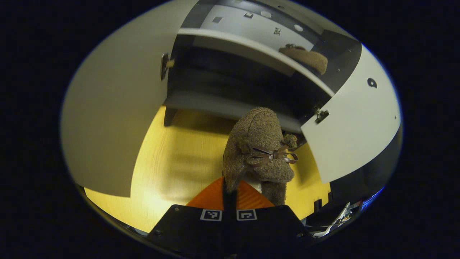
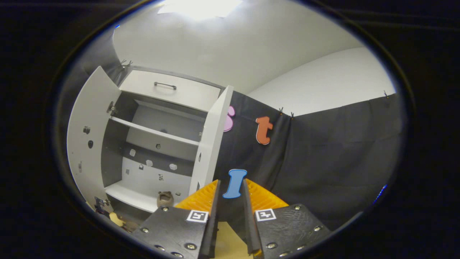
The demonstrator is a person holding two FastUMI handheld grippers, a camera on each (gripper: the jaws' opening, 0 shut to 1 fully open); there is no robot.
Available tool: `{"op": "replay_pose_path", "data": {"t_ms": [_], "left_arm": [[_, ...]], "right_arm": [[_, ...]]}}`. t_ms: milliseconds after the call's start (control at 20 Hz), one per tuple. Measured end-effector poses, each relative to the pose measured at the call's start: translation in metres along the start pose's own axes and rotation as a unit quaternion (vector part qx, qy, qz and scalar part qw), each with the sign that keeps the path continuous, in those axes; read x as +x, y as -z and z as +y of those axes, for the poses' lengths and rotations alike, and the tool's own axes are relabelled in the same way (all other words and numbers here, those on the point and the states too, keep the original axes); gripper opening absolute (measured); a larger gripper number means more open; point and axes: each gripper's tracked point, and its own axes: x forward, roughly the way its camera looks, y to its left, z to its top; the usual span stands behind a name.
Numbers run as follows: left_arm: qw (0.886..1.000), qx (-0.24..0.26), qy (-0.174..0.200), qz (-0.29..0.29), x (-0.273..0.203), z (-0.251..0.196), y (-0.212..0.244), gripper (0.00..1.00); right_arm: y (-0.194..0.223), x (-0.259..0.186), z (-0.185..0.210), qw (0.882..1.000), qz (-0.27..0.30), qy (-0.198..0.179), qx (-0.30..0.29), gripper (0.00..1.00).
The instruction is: Grab one shoe with the right hand and put it into the shoe cabinet, grab the other shoe with the left hand and put it into the shoe cabinet; then close the right door with the right hand and the left door with the left hand.
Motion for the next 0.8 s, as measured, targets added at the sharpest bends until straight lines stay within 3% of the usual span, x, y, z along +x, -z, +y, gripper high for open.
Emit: {"op": "replay_pose_path", "data": {"t_ms": [450, 800], "left_arm": [[0.989, -0.013, 0.062, -0.13, -0.022, -0.07, -0.155, 0.0], [0.982, 0.002, 0.055, -0.183, -0.002, -0.076, -0.255, 0.0]], "right_arm": [[0.013, 0.001, -0.032, 0.999, 0.004, 0.039, 0.018, 0.33], [0.029, -0.006, -0.07, 0.995, 0.021, 0.091, 0.014, 0.34]]}}
